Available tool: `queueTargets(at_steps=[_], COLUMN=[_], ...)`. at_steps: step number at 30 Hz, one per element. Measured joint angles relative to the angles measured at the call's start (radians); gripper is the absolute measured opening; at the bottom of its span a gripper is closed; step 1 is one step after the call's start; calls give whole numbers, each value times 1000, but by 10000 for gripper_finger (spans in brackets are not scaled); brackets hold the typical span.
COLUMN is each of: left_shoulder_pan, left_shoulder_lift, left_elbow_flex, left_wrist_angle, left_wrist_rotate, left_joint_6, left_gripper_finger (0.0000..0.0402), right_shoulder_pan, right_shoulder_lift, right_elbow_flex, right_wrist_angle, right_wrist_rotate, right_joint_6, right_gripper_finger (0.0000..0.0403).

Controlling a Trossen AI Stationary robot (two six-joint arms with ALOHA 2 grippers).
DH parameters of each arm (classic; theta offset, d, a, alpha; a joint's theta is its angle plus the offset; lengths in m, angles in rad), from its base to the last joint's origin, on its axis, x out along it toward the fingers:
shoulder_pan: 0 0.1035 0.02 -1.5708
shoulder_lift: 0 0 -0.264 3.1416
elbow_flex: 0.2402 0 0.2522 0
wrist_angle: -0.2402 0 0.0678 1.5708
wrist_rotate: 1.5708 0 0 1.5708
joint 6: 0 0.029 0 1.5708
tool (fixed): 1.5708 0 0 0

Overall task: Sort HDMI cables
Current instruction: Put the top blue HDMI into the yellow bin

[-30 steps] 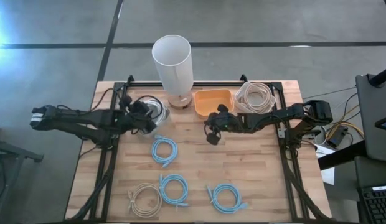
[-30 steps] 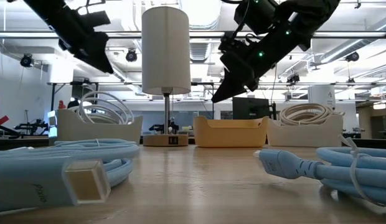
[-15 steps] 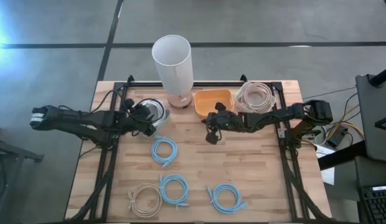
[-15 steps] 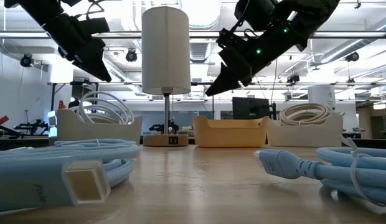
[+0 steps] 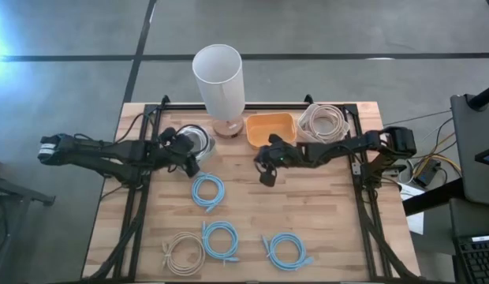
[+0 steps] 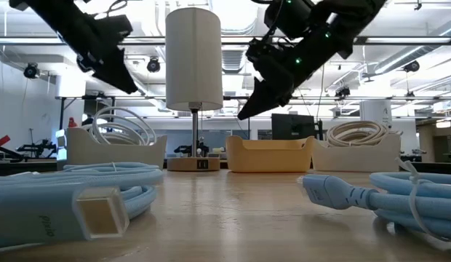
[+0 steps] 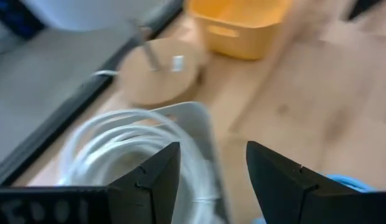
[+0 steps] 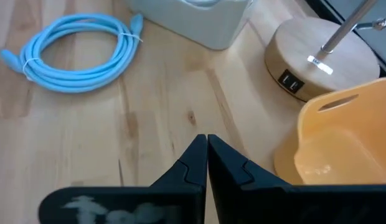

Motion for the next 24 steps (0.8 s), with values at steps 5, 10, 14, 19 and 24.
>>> queueTargets(at_steps=[5,10,14,19,24], left_shoulder_pan=[-3,-45,-109,-176,-214], left_shoulder_lift=[0,38,105,219,363], left_elbow_flex=[0,-3,-45,-84,-85], left_wrist_angle=[75,135,273,390,394], left_wrist_rotate=[222,419,520,554,549], left_joint_6=[36,39,40,-16,-112], left_gripper_finger=[191,191,191,190,190], right_shoulder_pan=[0,0,0,1,7], right_shoulder_lift=[1,1,1,1,1], right_elbow_flex=[56,80,79,74,73], right_wrist_angle=[-74,-76,-77,-79,-78], right_wrist_rotate=[2,2,3,3,2], right_joint_6=[-6,-11,-29,-28,1], right_gripper_finger=[9,9,9,9,9])
